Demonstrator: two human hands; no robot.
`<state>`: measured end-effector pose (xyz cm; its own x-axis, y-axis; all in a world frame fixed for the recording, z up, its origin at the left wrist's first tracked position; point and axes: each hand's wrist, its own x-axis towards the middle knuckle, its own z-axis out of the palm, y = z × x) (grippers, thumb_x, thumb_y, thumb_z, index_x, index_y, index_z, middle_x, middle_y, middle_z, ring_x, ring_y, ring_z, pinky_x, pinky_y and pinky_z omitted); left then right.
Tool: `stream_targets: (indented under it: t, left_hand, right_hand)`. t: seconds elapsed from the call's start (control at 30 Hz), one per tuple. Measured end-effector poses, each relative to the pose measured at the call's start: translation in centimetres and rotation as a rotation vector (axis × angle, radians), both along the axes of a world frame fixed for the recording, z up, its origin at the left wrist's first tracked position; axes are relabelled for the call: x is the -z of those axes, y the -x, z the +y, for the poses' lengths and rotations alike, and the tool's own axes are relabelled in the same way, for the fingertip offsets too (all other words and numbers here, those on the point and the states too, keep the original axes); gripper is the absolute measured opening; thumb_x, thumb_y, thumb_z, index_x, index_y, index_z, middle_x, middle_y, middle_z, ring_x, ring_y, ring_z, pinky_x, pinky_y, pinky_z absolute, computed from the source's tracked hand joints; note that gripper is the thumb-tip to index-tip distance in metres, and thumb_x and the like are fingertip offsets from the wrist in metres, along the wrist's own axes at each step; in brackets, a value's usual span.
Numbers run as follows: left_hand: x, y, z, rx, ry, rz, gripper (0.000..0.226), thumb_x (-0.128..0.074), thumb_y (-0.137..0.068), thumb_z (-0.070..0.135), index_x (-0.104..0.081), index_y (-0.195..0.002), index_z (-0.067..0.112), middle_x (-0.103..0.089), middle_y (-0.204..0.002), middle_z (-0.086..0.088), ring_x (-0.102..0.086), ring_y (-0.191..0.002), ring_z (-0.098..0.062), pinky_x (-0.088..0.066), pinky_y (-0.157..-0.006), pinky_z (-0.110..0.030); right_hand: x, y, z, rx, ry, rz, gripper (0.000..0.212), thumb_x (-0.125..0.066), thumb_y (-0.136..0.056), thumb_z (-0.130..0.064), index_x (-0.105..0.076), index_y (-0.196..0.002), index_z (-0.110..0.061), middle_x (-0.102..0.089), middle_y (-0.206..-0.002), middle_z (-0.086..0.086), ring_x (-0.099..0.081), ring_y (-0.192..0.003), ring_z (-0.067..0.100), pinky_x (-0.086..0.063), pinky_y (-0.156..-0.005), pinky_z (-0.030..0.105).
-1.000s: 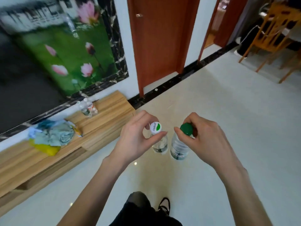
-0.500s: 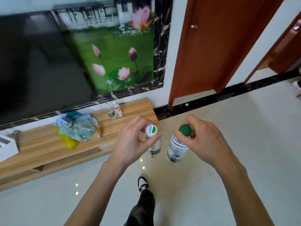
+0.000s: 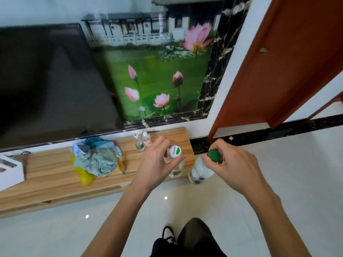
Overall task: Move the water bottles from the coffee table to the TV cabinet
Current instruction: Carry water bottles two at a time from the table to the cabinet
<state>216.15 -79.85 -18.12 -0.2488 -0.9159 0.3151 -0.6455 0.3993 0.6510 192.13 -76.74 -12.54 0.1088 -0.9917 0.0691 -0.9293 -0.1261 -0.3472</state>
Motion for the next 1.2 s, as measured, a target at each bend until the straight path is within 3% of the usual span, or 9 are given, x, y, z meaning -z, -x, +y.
stream_targets:
  t: [0.3, 0.5, 0.6, 0.77, 0.97, 1.13, 1.2]
  left_hand:
    - [5.5, -2.5, -10.3, -0.140, -0.146, -0.065, 0.027, -0.068, -0.090, 0.056, -0.059, -0.107, 0.037, -0.049, -0.099, 0.022, -0.055, -0.085, 0.009, -0.043, -0.066, -0.009]
    - [8.1, -2.4, -16.7, -0.193, -0.212, -0.135, 0.030, -0.076, -0.088, 0.045, -0.064, -0.111, 0.030, -0.058, -0.105, 0.015, -0.057, -0.081, -0.002, -0.054, -0.068, -0.025]
    - [8.9, -2.3, -19.6, -0.192, -0.252, -0.151, 0.028, -0.079, -0.087, 0.037, -0.068, -0.110, 0.025, -0.061, -0.105, 0.011, -0.050, -0.080, 0.000, -0.052, -0.070, -0.024]
    - [11.9, -2.3, -24.1, -0.269, -0.339, -0.157, 0.031, -0.081, -0.086, 0.030, -0.069, -0.114, 0.024, -0.061, -0.105, 0.011, -0.047, -0.080, 0.001, -0.038, -0.068, -0.015]
    - [17.0, -2.3, -28.4, -0.425, -0.402, -0.117, 0.032, -0.083, -0.083, 0.016, -0.070, -0.112, 0.019, -0.052, -0.100, 0.012, -0.054, -0.082, -0.009, -0.032, -0.064, -0.012]
    - [25.3, -3.0, -31.5, -0.448, -0.375, -0.129, 0.036, -0.084, -0.081, 0.017, -0.068, -0.114, 0.020, -0.064, -0.107, 0.004, -0.063, -0.095, -0.019, -0.052, -0.076, -0.032]
    - [28.3, -3.2, -32.5, -0.437, -0.326, -0.186, 0.038, -0.086, -0.078, 0.018, -0.069, -0.111, 0.020, -0.066, -0.104, 0.001, -0.062, -0.095, -0.024, -0.053, -0.077, -0.039]
  right_hand:
    - [4.8, -2.3, -12.8, -0.067, -0.147, -0.079, 0.024, -0.062, -0.091, -0.057, -0.047, -0.092, -0.037, -0.053, -0.074, -0.020, -0.051, -0.066, -0.005, -0.026, -0.052, 0.013]
    - [9.3, -3.4, -20.9, -0.110, -0.266, -0.108, 0.026, -0.064, -0.090, -0.053, -0.045, -0.095, -0.036, -0.056, -0.083, -0.015, -0.052, -0.069, 0.006, -0.029, -0.054, 0.014]
    - [10.8, -3.6, -24.9, -0.133, -0.320, -0.127, 0.026, -0.064, -0.088, -0.053, -0.045, -0.094, -0.036, -0.059, -0.084, -0.013, -0.056, -0.071, 0.011, -0.039, -0.057, 0.026]
    - [13.7, -4.7, -30.8, -0.174, -0.364, -0.096, 0.025, -0.064, -0.087, -0.053, -0.046, -0.094, -0.036, -0.059, -0.083, -0.014, -0.058, -0.072, 0.009, -0.051, -0.061, 0.030]
    - [17.7, -6.6, -35.4, -0.247, -0.352, -0.034, 0.025, -0.063, -0.091, -0.049, -0.046, -0.096, -0.032, -0.058, -0.086, -0.013, -0.051, -0.070, 0.009, -0.041, -0.058, 0.026]
    - [25.5, -8.5, -39.1, -0.249, -0.317, 0.001, 0.026, -0.067, -0.090, -0.047, -0.052, -0.099, -0.028, -0.066, -0.089, -0.007, -0.058, -0.069, 0.012, -0.044, -0.058, 0.026]
    - [28.6, -9.0, -40.1, -0.247, -0.324, -0.005, 0.026, -0.067, -0.091, -0.046, -0.054, -0.103, -0.026, -0.068, -0.091, -0.006, -0.062, -0.072, 0.013, -0.051, -0.060, 0.028]
